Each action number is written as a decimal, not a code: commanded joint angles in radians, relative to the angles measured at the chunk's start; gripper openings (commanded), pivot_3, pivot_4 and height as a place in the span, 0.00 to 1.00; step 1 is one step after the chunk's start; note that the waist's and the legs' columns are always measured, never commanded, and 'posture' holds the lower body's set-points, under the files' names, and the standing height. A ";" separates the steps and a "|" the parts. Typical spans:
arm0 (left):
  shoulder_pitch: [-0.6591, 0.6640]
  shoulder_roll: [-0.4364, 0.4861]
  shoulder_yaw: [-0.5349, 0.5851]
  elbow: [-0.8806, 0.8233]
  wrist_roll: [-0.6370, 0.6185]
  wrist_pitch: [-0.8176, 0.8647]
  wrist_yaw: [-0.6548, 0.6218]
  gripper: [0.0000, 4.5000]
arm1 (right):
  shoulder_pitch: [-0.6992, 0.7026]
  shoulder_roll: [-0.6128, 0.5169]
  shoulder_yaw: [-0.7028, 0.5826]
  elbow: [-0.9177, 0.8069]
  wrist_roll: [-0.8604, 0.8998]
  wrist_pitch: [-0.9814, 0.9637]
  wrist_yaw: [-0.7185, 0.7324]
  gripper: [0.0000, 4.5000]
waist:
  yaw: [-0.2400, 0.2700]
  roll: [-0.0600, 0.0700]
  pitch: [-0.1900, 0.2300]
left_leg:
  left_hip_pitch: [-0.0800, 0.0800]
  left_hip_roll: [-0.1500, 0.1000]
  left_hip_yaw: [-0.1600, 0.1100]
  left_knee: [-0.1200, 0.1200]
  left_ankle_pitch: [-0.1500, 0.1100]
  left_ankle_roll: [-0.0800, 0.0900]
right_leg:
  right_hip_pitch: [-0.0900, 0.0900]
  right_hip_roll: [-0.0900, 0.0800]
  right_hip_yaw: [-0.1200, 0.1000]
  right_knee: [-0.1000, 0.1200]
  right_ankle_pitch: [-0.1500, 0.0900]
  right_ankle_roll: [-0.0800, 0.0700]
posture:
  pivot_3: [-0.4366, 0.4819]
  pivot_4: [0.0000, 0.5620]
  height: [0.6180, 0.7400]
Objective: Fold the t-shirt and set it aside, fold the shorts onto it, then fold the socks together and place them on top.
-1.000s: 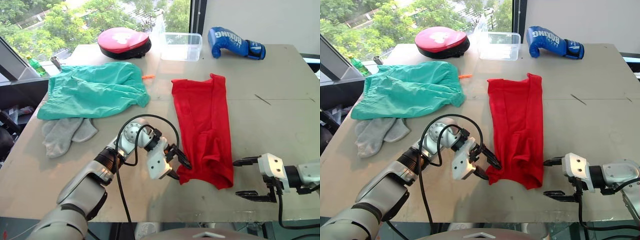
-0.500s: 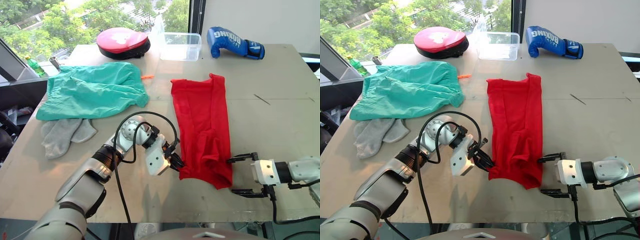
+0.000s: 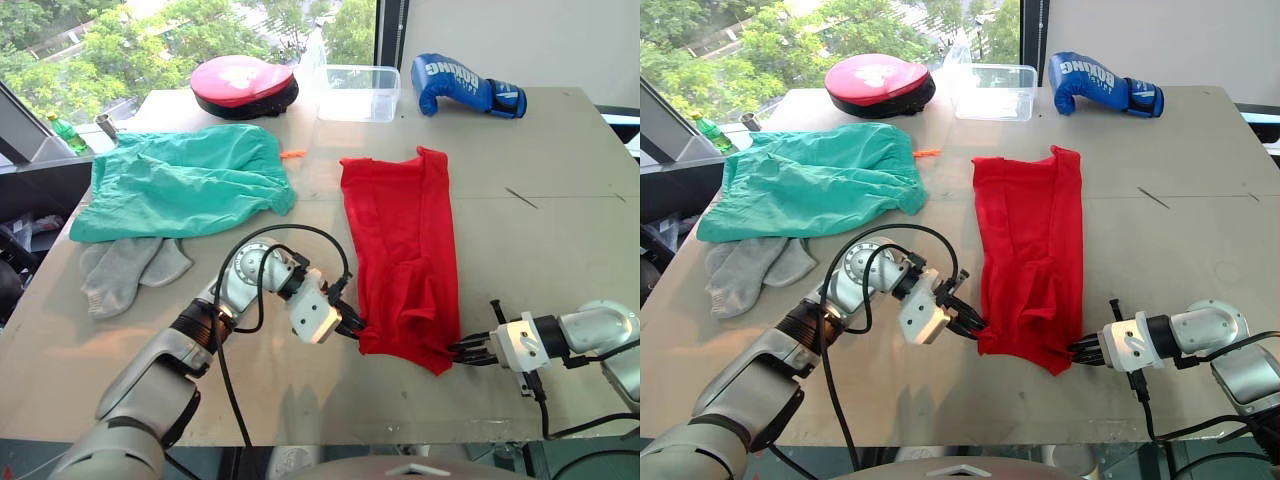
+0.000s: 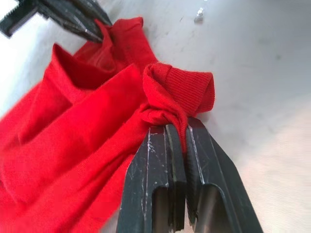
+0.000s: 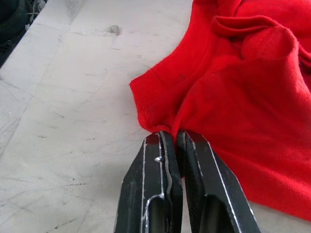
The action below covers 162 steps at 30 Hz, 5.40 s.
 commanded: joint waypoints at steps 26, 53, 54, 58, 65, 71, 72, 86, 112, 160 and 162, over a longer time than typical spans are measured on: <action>0.135 0.106 0.171 -0.193 -0.052 0.268 -0.034 0.39 | 0.027 -0.046 0.007 -0.130 0.087 0.139 0.024 0.00 | 0.005 0.000 0.000 | 0.000 0.000 0.000 0.000 0.000 0.000 | 0.000 0.000 0.000 -0.001 0.000 0.000 | 0.48 0.27 0.93; 0.323 0.388 0.117 -0.334 -0.205 0.196 -0.089 0.01 | 0.157 -0.109 -0.017 -0.298 0.148 0.242 0.014 0.00 | 0.002 0.000 0.000 | 0.000 0.001 0.000 -0.002 0.000 0.000 | 0.000 0.000 0.000 -0.001 0.000 0.000 | 0.48 0.27 0.93; 0.335 0.409 0.113 -0.342 -0.208 0.195 -0.089 0.01 | 0.175 -0.115 -0.018 -0.311 0.151 0.247 0.013 0.00 | 0.004 0.000 0.000 | 0.000 0.001 0.000 -0.003 0.000 0.000 | -0.001 0.000 0.000 -0.002 0.000 -0.001 | 0.48 0.27 0.93; 0.380 0.514 0.076 -0.355 -0.182 0.153 -0.089 0.01 | 0.232 -0.145 -0.031 -0.360 0.183 0.305 0.009 0.00 | 0.008 0.000 0.000 | 0.000 0.001 0.001 -0.001 0.000 0.000 | 0.000 0.000 0.000 -0.003 -0.005 0.000 | 0.48 0.27 0.93; 0.302 0.568 0.119 -0.441 -0.374 0.455 -0.089 0.01 | 0.215 -0.227 -0.199 -0.534 0.671 0.699 -0.091 0.00 | 0.009 -0.001 0.001 | 0.000 0.002 0.001 -0.002 0.000 0.000 | 0.000 0.000 0.000 -0.003 -0.004 0.002 | 0.48 0.27 0.93; 0.014 0.384 0.219 -0.198 -0.421 0.782 -0.027 0.01 | -0.248 -0.167 -0.200 -0.278 0.933 1.025 -0.340 0.00 | 0.005 -0.007 0.003 | 0.001 0.003 0.001 0.000 0.000 0.000 | 0.001 0.002 -0.001 -0.003 -0.005 0.000 | 0.48 0.27 0.93; -0.045 0.331 0.233 -0.128 -0.401 0.807 -0.002 0.01 | -0.319 -0.138 -0.177 -0.201 0.894 1.052 -0.362 0.00 | 0.008 -0.008 0.004 | 0.002 0.003 0.001 0.000 0.000 0.000 | 0.003 0.002 -0.001 -0.003 -0.005 0.000 | 0.48 0.27 0.93; -0.621 -0.119 0.384 0.984 -0.002 0.537 0.535 0.01 | -1.048 0.296 0.023 1.086 0.188 0.731 -0.416 0.00 | -0.030 -0.010 0.004 | -0.021 0.000 0.001 -0.006 0.000 0.001 | -0.023 -0.002 -0.003 -0.009 0.001 0.000 | 0.48 0.27 0.93; -0.661 -0.122 0.708 1.047 0.063 0.553 0.781 0.01 | -1.384 0.579 -0.244 1.458 -0.037 0.370 -0.708 0.00 | -0.061 -0.009 0.004 | -0.033 -0.004 0.000 -0.001 0.006 -0.009 | -0.037 -0.005 -0.002 0.009 0.002 0.000 | 0.48 0.27 0.93; -0.433 0.028 0.531 0.415 0.139 0.737 0.060 0.84 | -1.110 0.708 -0.275 1.254 -0.086 0.636 -0.537 0.02 | -0.109 -0.009 0.003 | -0.031 -0.004 -0.002 -0.001 0.006 -0.010 | -0.037 -0.005 -0.002 0.020 0.002 0.000 | 0.48 0.27 0.93; -0.398 0.060 0.523 0.341 0.129 0.777 0.049 0.84 | -1.090 0.690 -0.277 1.195 -0.072 0.669 -0.524 0.02 | -0.110 -0.008 0.003 | -0.029 -0.004 -0.002 -0.001 0.006 -0.010 | -0.037 -0.005 -0.002 0.021 0.002 0.000 | 0.48 0.27 0.93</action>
